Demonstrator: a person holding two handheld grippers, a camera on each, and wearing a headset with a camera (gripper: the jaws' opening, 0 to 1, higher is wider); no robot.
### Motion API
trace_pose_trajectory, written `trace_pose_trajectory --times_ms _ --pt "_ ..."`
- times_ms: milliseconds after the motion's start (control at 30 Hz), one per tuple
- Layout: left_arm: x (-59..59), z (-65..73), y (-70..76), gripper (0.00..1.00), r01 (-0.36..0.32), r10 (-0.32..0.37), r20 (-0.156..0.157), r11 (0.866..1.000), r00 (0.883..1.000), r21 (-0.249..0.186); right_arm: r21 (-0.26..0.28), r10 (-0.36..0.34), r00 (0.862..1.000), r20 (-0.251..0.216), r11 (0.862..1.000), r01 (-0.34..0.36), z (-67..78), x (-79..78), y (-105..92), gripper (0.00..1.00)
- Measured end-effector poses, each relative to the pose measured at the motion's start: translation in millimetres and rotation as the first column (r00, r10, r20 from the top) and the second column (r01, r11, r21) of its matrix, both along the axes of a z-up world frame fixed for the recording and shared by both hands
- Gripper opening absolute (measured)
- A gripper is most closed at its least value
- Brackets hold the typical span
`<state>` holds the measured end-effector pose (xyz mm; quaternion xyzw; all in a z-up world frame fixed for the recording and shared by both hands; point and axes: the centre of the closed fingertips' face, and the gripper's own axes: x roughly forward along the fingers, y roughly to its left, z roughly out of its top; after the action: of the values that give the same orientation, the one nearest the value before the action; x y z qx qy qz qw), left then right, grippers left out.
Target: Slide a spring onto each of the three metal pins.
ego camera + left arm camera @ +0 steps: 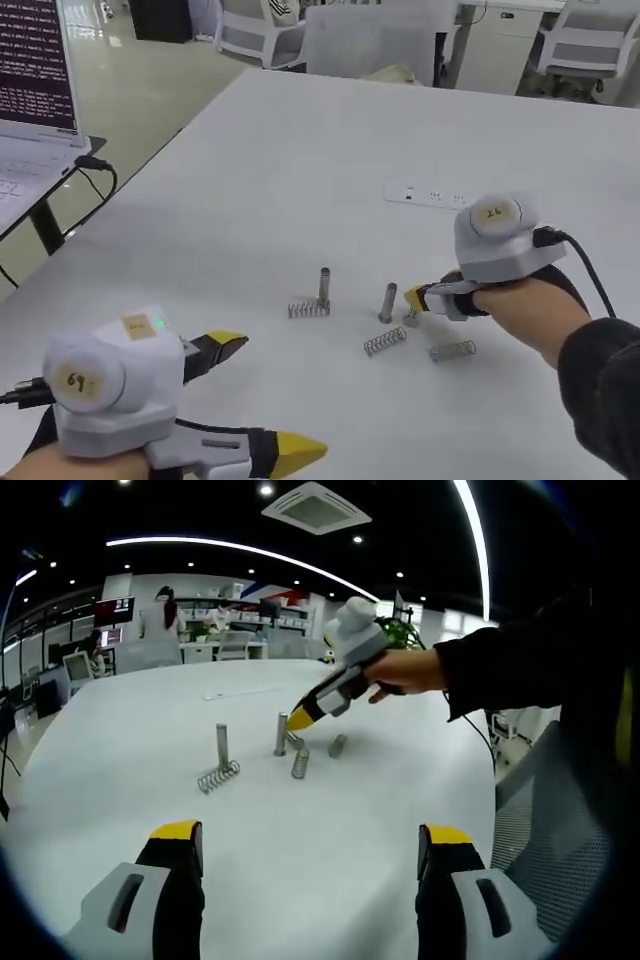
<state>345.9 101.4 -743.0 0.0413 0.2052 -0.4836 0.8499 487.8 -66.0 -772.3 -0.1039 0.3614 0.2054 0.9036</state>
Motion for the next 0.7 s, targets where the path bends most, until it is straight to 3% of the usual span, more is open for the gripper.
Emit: trace_pose_trajectory --times_ms 267,700 --pt "-0.3 0.1 -0.6 0.85 0.000 0.000 -0.002 1.000 1.000 -0.001 0.016 -0.016 0.999 -0.047 1.000 0.017 -6.9 -1.9 3.8 0.23" --pt "-1.2 -1.0 0.1 0.84 0.000 0.000 -0.006 1.000 1.000 0.000 0.021 -0.054 0.993 -0.108 0.998 0.057 -14.7 -3.9 2.1 0.17"
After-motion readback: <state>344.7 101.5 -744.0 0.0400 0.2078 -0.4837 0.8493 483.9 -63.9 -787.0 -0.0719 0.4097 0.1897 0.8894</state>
